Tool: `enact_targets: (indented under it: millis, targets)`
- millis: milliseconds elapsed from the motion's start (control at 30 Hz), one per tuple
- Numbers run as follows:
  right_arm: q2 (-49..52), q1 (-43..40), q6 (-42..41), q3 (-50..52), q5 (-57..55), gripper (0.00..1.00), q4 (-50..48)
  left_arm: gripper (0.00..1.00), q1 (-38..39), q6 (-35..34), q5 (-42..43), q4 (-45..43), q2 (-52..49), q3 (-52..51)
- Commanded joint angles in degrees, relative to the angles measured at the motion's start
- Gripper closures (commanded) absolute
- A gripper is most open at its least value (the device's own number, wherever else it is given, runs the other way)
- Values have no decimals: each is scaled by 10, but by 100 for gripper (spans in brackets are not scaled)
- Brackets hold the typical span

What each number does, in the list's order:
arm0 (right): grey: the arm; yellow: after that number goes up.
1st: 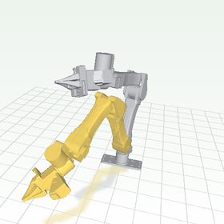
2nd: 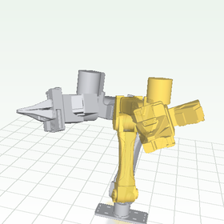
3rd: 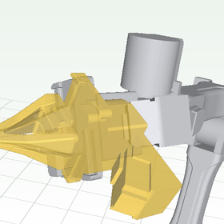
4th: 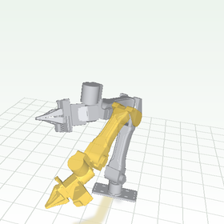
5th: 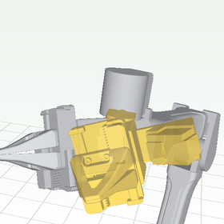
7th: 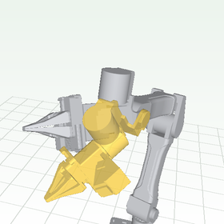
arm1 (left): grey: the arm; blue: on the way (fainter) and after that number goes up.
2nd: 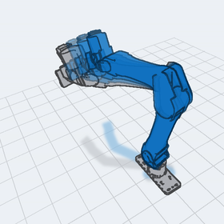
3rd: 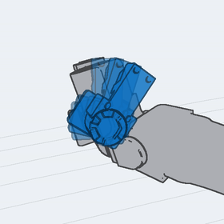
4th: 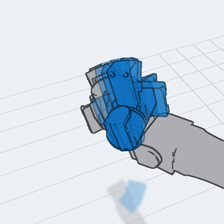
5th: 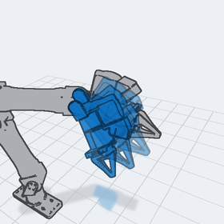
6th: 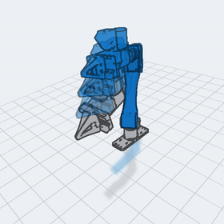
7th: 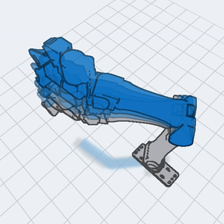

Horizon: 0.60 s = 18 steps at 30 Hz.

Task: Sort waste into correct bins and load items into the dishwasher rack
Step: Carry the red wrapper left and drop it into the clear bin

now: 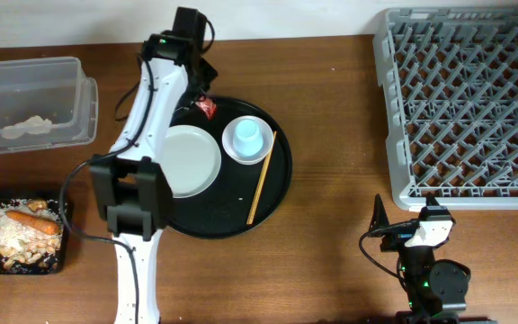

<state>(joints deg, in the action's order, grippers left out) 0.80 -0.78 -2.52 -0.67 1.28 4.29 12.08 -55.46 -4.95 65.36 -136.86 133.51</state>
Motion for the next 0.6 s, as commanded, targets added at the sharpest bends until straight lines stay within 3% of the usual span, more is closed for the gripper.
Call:
enact_targets:
  millis: [0, 567]
  targets:
    - [-4, -4, 4, 3, -5, 2, 2, 99, -26, 11, -7, 2, 51, 12]
    - [-4, -4, 4, 3, -5, 2, 2, 99, -256, 33, -7, -19, 116, 12]
